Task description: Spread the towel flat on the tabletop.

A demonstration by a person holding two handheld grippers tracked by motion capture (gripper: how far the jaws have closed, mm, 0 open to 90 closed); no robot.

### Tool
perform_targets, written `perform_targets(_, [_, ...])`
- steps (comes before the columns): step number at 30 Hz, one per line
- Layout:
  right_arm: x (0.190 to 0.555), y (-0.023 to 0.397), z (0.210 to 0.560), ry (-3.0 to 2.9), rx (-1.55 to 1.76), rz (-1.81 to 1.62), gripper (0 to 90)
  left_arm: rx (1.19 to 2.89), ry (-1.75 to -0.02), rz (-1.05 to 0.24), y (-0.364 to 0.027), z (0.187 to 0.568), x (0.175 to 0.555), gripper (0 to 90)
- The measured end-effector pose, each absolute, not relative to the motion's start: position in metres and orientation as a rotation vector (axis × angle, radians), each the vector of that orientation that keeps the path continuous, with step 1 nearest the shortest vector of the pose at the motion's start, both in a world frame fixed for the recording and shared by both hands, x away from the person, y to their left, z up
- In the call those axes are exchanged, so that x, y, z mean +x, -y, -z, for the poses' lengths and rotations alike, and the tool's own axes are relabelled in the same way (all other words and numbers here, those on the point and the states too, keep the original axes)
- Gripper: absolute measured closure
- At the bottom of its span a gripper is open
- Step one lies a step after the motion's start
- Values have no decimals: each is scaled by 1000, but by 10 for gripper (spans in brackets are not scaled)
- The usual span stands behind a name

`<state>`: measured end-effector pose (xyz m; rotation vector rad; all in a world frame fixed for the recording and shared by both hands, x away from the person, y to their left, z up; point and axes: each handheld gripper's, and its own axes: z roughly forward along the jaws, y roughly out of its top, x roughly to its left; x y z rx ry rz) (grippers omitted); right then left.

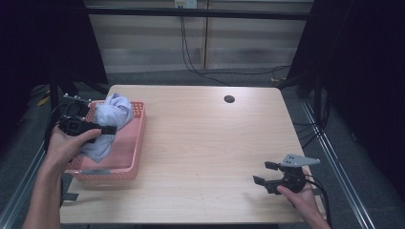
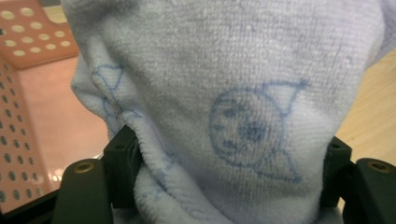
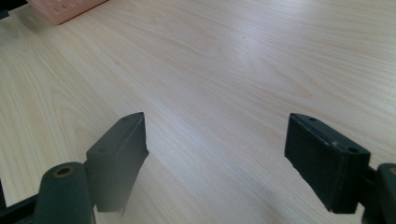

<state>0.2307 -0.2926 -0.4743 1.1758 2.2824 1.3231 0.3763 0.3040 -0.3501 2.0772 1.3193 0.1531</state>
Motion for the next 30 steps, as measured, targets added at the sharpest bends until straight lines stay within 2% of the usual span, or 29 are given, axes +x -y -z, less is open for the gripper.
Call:
perform_targets(13, [230,294,474,-2272,1176,-1334,176,2069,-1221,-181,-283,330,354,292])
perform_targets(17, [230,294,473,-2259,1175,-1336,174,2070,-1183,-226,-273,323,347,292])
perform_targets(30, [232,294,474,-2262,1178,-1341,174,2114,-1059,-183,-211,315,354,292])
